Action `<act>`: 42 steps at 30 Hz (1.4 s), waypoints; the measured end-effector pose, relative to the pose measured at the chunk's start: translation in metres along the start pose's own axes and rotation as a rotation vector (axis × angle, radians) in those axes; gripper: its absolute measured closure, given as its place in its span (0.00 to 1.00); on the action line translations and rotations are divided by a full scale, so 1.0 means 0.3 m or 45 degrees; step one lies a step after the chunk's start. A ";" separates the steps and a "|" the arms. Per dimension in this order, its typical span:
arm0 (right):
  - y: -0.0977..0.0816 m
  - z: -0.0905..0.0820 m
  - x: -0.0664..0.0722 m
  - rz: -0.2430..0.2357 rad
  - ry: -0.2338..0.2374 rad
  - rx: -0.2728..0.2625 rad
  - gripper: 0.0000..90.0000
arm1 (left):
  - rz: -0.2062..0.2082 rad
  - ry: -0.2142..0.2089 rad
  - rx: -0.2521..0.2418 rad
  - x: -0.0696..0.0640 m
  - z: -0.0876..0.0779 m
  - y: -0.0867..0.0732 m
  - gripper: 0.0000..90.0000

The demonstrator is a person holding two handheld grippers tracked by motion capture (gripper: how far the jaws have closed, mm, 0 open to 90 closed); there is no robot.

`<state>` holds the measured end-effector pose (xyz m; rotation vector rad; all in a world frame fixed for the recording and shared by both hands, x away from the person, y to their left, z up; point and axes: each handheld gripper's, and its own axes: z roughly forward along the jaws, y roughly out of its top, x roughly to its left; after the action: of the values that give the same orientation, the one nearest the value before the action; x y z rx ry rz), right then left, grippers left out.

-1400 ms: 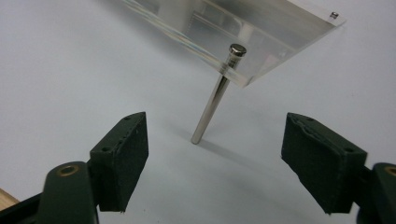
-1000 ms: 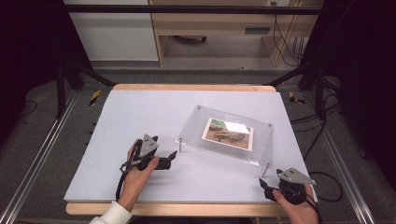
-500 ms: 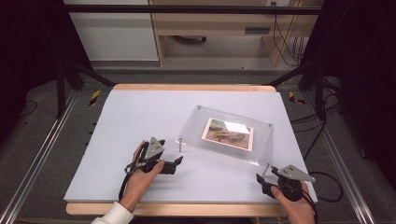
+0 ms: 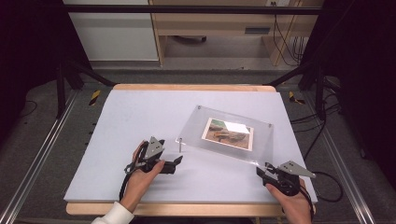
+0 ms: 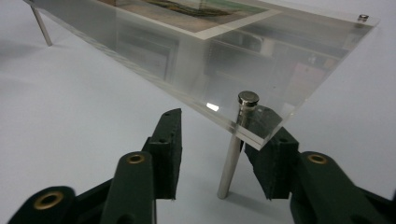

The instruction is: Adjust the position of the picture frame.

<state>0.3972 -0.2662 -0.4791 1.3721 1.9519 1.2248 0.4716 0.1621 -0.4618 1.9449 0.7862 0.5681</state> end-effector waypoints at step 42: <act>0.016 0.016 -0.062 0.216 0.126 -0.047 0.93 | -0.094 -0.030 0.023 0.038 0.138 0.029 0.57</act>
<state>0.4106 -0.2807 -0.4797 1.5106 1.8995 1.4240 0.5096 0.1429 -0.4723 1.9275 0.8474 0.4942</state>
